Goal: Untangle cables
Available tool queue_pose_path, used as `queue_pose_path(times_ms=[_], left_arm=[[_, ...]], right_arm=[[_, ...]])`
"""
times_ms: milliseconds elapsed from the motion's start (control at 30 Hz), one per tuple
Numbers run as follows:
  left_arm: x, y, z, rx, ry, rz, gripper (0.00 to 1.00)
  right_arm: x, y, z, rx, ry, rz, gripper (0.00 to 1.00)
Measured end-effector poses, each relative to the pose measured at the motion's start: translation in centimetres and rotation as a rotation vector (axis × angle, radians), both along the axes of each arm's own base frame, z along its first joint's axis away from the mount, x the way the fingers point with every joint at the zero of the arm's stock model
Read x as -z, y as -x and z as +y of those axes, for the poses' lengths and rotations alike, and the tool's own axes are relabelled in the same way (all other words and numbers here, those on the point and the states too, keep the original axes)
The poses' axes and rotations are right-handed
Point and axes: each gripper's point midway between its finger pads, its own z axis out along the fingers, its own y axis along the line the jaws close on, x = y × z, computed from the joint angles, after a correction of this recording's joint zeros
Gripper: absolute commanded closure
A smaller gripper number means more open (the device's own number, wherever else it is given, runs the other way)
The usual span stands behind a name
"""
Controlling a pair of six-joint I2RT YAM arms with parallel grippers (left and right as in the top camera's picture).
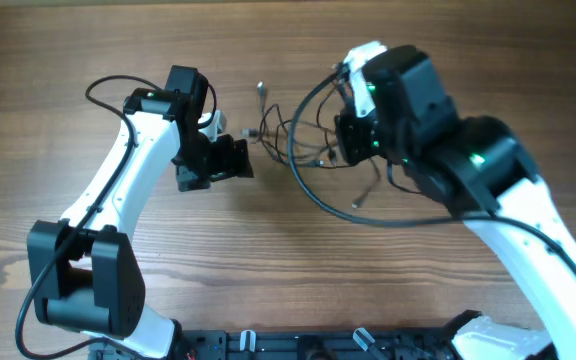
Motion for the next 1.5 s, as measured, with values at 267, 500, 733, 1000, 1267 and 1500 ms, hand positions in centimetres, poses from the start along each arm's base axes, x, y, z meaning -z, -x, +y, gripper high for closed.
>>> queue_pose_path(times_ms=[267,500,733,1000,1267,1500], left_arm=[[-2.7,4.3,-5.8,0.286,0.325,0.058,0.16],[-7.7,5.2,-11.7,0.539,0.743,-0.138,0.14],[-18.2,6.3,-13.3,0.685,1.021,-0.515,0.14],[-28.7,12.0,-11.9,0.876,1.102,-0.909,0.11],[-28.6,11.1,-11.3,0.814,0.919,-0.984,0.13],[-28.1,10.6,-11.4,0.805,0.893,-0.980,0.09]], right_arm=[[-3.2,0.7,-0.2,-0.012,-0.064,-0.086,0.96],[-3.3,1.0,-0.4,-0.039,-0.036,-0.101,0.96],[-7.3,3.6,-2.3,-0.070,-0.058,-0.226,0.96],[-7.4,6.0,-1.9,-0.161,-0.088,-0.191,0.96],[-9.1,13.3,2.1,-0.579,-0.277,-0.131,0.96],[-12.0,17.8,1.6,-0.711,-0.378,-0.192,0.96]])
